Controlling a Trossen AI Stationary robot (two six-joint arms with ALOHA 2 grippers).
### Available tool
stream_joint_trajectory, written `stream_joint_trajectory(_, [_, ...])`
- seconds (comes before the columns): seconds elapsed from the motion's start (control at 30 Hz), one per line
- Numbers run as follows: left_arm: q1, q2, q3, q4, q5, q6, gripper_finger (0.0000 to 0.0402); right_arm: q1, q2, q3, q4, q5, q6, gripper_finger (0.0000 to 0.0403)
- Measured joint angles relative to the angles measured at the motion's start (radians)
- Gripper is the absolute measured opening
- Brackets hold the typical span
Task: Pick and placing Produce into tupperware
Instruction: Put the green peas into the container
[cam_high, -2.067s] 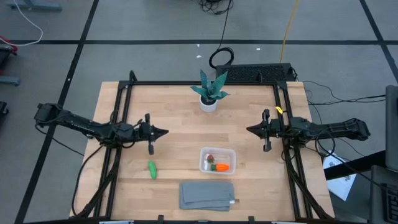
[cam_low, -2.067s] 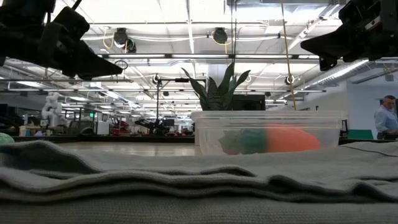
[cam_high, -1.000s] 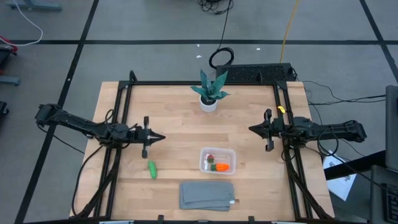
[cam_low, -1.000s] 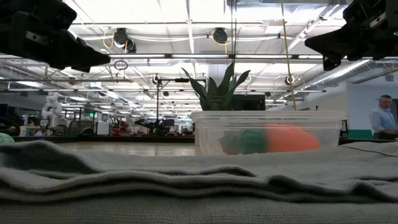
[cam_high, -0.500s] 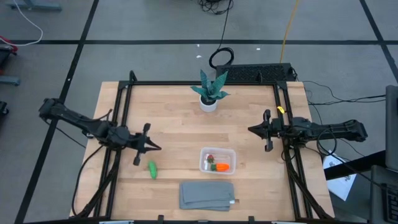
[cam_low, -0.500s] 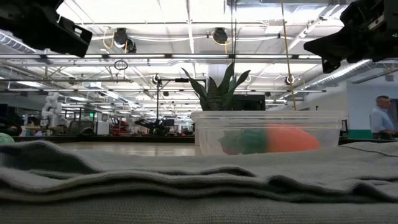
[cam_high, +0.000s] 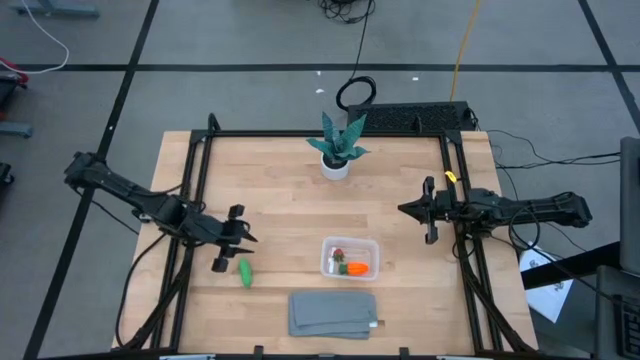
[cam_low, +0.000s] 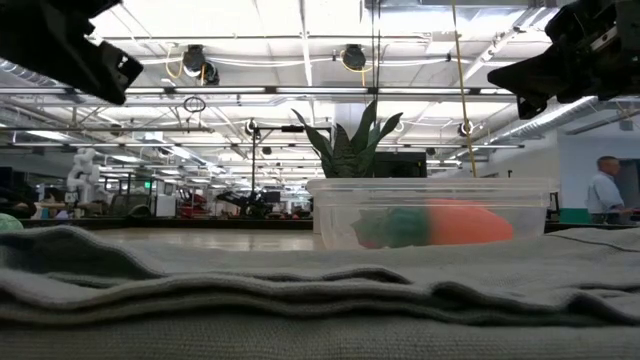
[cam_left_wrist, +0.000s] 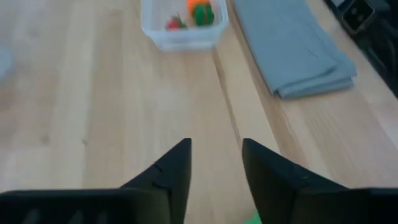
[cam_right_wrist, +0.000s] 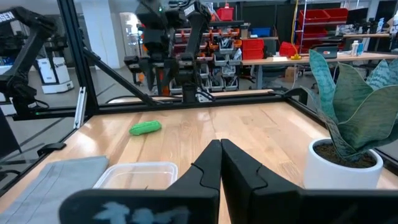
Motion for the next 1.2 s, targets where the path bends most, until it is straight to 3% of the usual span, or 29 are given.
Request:
stream_joint_trajectory(0.23, [-0.038, 0.127, 0.0, 0.009, 0.056, -0.077, 0.022, 0.0, 0.0, 0.0, 0.002, 0.0, 0.0, 0.0])
stream_joint_trajectory(0.4, [-0.072, 0.145, 0.0, 0.042, 0.055, -0.101, 0.0251, 0.0, 0.0, 0.0, 0.002, 0.0, 0.0, 0.0])
stream_joint_trajectory(0.67, [-0.103, 0.145, 0.0, -0.023, 0.06, -0.173, 0.0261, 0.0, 0.0, 0.0, 0.002, 0.0, 0.0, 0.0])
stream_joint_trajectory(0.93, [-0.134, 0.145, 0.0, -0.03, 0.063, 0.004, 0.0265, 0.0, 0.003, 0.0, 0.002, 0.0, -0.002, 0.0])
stream_joint_trajectory(1.2, [-0.172, 0.18, 0.0, -0.095, 0.063, 0.088, 0.0267, 0.0, 0.004, 0.0, 0.009, 0.001, -0.008, 0.0])
